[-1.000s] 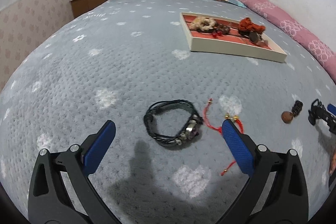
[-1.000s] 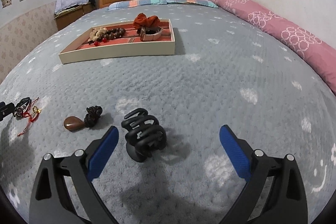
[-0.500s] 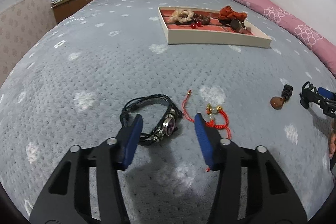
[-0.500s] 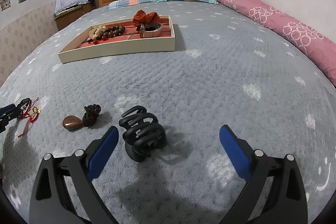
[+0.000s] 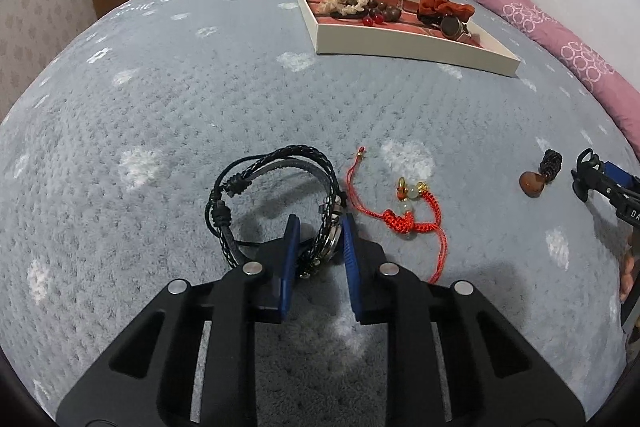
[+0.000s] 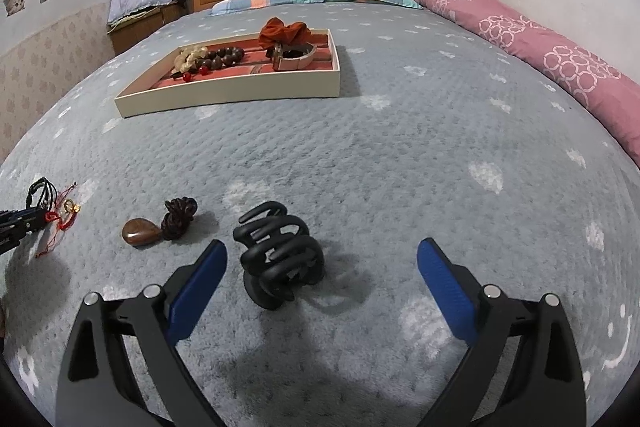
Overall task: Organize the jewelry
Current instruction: 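Grasp the black leather bracelet with the left tool while the right tool grasps the black claw clip, then carry the leather bracelet and claw clip into the tray and lower them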
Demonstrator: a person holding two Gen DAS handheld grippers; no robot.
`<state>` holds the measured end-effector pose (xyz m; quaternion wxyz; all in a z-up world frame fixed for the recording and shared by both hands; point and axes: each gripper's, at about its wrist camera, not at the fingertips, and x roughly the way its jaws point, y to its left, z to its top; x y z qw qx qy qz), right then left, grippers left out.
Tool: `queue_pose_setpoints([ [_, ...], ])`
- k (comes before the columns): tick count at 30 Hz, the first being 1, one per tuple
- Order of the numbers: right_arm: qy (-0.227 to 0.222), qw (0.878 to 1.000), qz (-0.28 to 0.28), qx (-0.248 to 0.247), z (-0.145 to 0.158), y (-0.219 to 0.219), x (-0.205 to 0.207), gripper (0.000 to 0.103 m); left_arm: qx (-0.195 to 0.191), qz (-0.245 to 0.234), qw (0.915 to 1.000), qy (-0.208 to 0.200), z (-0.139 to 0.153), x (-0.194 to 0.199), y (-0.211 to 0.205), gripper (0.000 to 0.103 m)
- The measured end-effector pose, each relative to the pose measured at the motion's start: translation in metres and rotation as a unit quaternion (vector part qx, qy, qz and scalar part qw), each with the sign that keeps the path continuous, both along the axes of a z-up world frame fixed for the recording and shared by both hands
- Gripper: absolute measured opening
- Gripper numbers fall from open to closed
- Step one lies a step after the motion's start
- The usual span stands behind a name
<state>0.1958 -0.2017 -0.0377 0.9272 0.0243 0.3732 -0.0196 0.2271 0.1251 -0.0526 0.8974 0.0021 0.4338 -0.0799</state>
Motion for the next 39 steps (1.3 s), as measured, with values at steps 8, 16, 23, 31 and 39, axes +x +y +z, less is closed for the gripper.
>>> queue_pose_setpoints([
  [8,0.011,1.0,0.014,0.001,-0.002,0.003,0.003,0.057,0.002,0.003,1.0,-0.004,0.001,0.001,0.0,0.018],
  [16,0.0,0.999,0.032,-0.024,0.003,0.015,-0.001,0.038,0.001,0.011,0.9999,-0.006,0.003,-0.001,0.004,0.013],
  [23,-0.011,0.999,0.03,-0.012,0.014,0.009,0.003,0.038,0.004,0.017,0.9998,-0.012,0.008,-0.003,0.004,0.013],
  [31,-0.028,0.999,0.034,-0.012,0.031,0.011,0.018,0.038,0.004,0.031,0.9988,-0.039,0.033,0.006,-0.002,0.013],
  [39,-0.049,0.998,0.036,-0.007,0.051,0.014,0.047,0.038,0.013,0.022,0.997,-0.073,0.061,0.033,-0.032,0.013],
])
